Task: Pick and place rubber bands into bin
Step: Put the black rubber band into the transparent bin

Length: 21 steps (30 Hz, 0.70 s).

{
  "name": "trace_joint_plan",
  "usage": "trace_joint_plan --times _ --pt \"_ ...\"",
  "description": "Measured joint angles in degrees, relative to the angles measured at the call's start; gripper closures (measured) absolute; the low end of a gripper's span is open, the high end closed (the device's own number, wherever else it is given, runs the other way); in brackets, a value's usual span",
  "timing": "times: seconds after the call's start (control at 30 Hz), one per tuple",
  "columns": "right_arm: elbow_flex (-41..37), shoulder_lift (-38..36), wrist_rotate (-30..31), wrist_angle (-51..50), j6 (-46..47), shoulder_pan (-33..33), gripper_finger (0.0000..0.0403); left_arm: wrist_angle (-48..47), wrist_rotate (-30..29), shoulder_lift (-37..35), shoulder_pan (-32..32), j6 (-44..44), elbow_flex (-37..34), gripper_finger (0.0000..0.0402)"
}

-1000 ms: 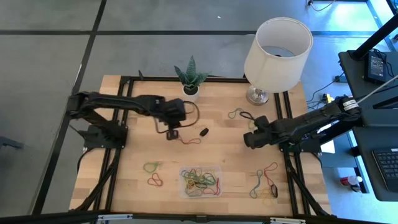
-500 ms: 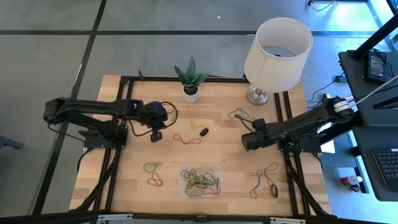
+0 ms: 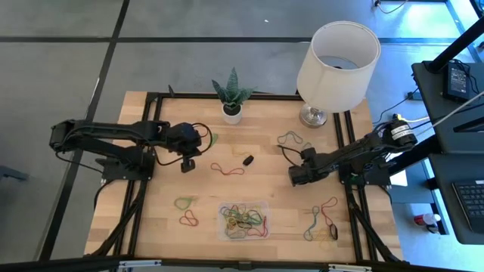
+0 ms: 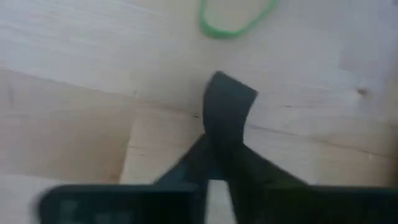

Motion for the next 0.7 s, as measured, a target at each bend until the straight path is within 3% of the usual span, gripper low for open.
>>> trace_joint_plan --times 0.07,0.27,0.5,0.7 --pt "0.3 -0.5 -0.2 0.0 -0.2 0.2 0.0387 0.0 0.0 0.0 0.0 0.0 0.0 0.04" --pt "5.3 -1.9 -0.3 -4.9 -0.7 1.5 0.0396 0.0 0.0 0.0 0.0 -0.9 0.0 0.04" --pt "18.3 -1.8 4.8 -14.7 -7.6 4.5 0.0399 0.0 0.0 0.0 0.0 -0.9 0.0 0.0398" --pt "29.4 -1.8 9.8 -12.2 -17.2 7.3 0.0401 0.1 0.0 0.0 0.0 0.8 0.0 0.0398"
